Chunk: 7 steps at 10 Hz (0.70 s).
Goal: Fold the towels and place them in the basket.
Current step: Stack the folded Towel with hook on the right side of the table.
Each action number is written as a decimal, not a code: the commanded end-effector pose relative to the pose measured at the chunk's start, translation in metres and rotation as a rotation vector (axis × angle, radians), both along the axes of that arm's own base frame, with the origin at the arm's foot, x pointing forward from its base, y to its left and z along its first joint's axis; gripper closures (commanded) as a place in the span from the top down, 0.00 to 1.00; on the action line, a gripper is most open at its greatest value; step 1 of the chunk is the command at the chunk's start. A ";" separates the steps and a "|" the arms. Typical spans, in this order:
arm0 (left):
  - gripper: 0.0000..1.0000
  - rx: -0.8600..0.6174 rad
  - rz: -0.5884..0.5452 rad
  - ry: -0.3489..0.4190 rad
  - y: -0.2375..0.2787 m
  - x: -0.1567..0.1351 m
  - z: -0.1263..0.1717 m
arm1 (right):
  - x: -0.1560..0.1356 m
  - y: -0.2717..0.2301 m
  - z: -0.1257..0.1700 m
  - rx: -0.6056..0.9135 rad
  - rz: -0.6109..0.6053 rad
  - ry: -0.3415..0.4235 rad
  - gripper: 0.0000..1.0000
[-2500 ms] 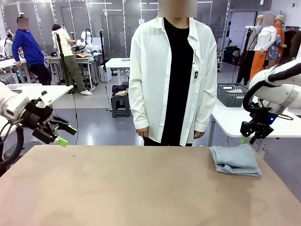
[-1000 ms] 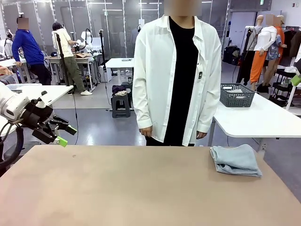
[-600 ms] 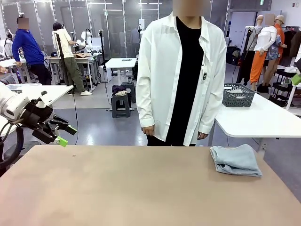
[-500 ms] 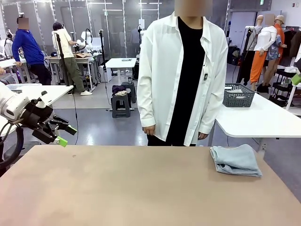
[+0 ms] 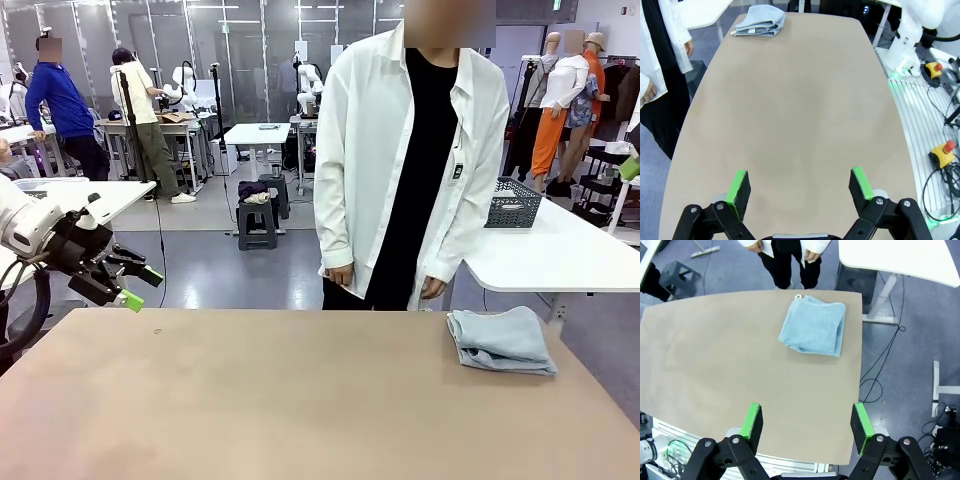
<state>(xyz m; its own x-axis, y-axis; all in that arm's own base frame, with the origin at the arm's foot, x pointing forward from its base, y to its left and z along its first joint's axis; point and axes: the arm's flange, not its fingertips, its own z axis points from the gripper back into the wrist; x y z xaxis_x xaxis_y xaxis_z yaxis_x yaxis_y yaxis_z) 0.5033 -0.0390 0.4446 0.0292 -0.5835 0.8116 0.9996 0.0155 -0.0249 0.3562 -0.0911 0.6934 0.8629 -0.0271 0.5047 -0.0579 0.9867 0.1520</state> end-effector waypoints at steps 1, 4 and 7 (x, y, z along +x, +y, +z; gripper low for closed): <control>1.00 0.000 -0.002 -0.002 0.000 -0.001 0.001 | 0.001 0.000 0.003 0.002 -0.008 0.007 0.88; 1.00 0.000 -0.002 -0.002 0.000 -0.001 0.001 | 0.001 0.000 0.003 0.002 -0.008 0.007 0.88; 1.00 0.000 -0.002 -0.002 0.000 -0.001 0.001 | 0.001 0.000 0.003 0.002 -0.008 0.007 0.88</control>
<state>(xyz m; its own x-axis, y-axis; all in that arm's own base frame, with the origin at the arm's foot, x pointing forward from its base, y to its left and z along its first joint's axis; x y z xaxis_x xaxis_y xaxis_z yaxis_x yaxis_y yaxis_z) 0.5033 -0.0390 0.4446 0.0292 -0.5835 0.8116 0.9996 0.0155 -0.0249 0.3562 -0.0911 0.6935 0.8629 -0.0272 0.5047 -0.0579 0.9867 0.1521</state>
